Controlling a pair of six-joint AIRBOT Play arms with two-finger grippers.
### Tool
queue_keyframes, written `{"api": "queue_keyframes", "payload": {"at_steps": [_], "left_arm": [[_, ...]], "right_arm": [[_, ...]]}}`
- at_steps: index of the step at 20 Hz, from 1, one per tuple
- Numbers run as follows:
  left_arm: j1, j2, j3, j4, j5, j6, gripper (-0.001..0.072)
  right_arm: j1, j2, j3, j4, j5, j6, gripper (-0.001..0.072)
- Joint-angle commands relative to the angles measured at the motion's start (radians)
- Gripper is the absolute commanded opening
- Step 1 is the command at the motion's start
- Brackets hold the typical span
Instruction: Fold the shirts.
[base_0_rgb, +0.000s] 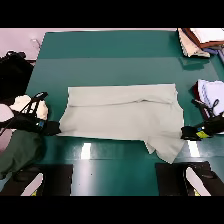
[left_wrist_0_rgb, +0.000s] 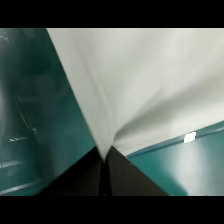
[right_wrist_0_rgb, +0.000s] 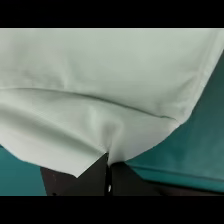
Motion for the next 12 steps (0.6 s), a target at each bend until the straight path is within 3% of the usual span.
{"api": "queue_keyframes", "payload": {"at_steps": [1,5,12], "left_arm": [[0.0,0.077,0.0,0.008,-0.077,-0.015,0.0024],[0.0,0.05,0.0,0.013,0.15,-0.039,0.0022],[0.0,-0.294,0.107,-0.002,0.386,-0.029,0.0023]], "right_arm": [[0.008,0.162,0.01,-0.033,0.085,0.03,0.0013],[0.008,0.132,0.07,-0.029,0.015,0.036,0.0013],[0.008,-0.301,0.368,0.057,-0.217,0.003,0.0012]]}}
